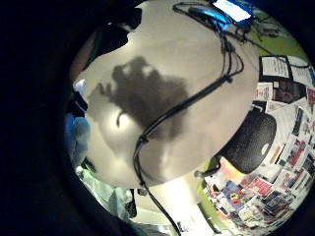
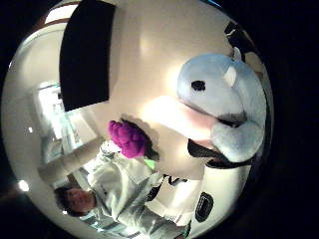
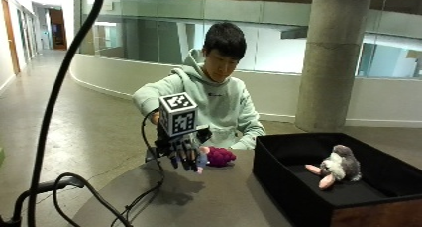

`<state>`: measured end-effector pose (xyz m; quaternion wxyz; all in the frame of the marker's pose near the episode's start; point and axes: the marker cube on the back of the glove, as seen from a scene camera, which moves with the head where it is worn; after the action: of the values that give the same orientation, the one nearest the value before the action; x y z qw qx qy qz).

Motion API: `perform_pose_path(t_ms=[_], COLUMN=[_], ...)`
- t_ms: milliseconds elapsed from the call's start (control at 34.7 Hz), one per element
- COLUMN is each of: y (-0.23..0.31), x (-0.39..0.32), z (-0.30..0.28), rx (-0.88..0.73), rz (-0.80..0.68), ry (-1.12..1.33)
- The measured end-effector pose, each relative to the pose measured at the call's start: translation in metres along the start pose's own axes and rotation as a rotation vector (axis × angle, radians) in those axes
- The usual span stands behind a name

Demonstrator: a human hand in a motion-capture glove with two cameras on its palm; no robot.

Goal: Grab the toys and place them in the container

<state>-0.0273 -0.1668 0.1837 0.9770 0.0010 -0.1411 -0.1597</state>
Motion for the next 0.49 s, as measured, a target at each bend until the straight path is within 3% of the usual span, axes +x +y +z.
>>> perform_pose_path(t_ms=[288,490], y=[-0.006,-0.031], x=[-0.116,-0.201], z=[-0.104,-0.145], rx=[0.168,0.36], rz=[-0.126,-0.231], ry=[-0.025,-0.079])
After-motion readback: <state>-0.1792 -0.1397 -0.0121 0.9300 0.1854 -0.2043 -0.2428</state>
